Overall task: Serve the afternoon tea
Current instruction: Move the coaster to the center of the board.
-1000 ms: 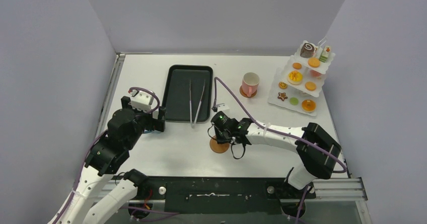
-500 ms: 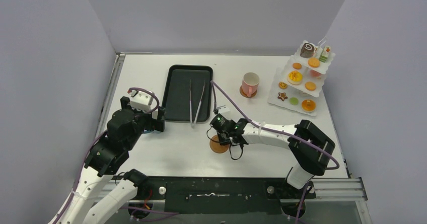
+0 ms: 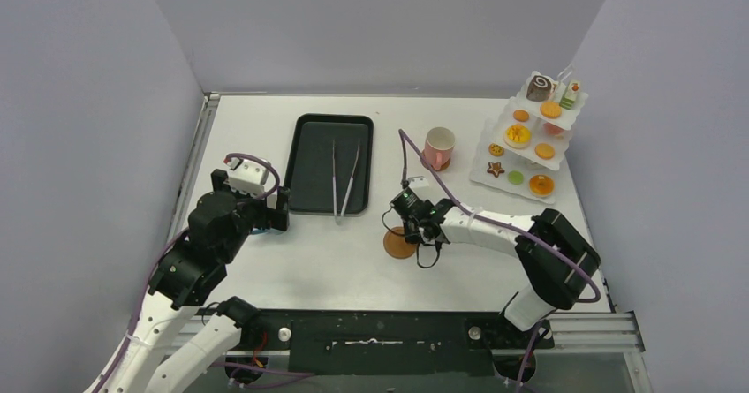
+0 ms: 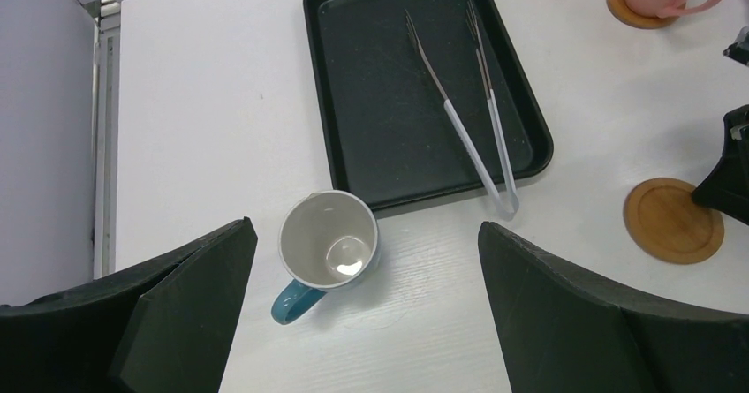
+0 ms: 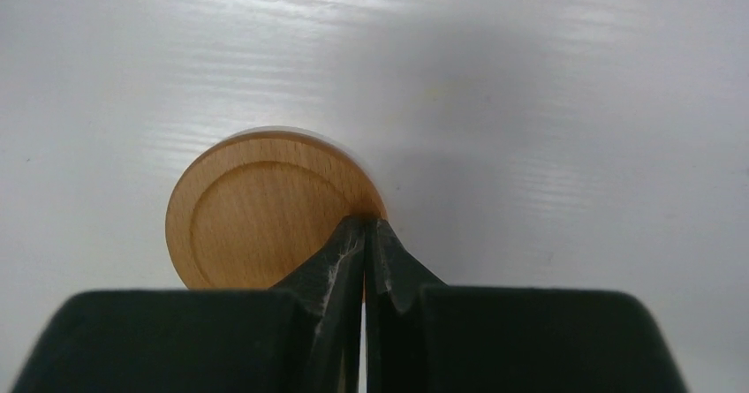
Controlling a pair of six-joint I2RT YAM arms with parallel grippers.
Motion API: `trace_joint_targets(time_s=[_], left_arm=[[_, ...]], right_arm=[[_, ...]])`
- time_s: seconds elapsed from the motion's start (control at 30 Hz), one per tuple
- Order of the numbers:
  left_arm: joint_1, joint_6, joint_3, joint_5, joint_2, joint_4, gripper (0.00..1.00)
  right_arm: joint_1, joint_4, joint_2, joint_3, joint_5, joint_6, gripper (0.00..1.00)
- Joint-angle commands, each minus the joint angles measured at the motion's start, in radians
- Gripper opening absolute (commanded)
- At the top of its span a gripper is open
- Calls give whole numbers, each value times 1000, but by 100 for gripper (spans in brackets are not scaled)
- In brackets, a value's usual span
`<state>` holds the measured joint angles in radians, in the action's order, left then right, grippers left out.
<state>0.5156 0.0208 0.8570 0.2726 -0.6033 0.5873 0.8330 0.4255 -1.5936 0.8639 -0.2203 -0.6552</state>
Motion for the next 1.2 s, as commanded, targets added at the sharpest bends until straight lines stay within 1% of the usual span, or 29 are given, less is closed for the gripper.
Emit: trace_joint_targets(time_s=[0.0,0.17,0.4,0.57,0.9,1.03,1.1,1.17], left_arm=[[4,-8,7,3,-4,-51,97],[4,-10,7,7,-6,-51,97],[4,-8,13,21,-30,-44,97],[4,10,12,40,-41,-39,97],[-1,68,42,105,-153,-2,97],[-30,136,55,186,-208,23,97],[-64,163,72,187,-243,48,97],[-102,179,79,160,-271,57,97]], right_arm=[[-59,17,36,-21,-55,34,0],[-125,48,37,-31,-89,48,0],[-227,50,32,-55,-86,56,0],[-322,46,12,-53,-70,57,0],[-451,17,-7,-53,-66,107,0],[-483,7,-22,-25,-41,130,0],[-482,21,-12,4,-15,148,0],[-476,24,21,24,28,165,0]])
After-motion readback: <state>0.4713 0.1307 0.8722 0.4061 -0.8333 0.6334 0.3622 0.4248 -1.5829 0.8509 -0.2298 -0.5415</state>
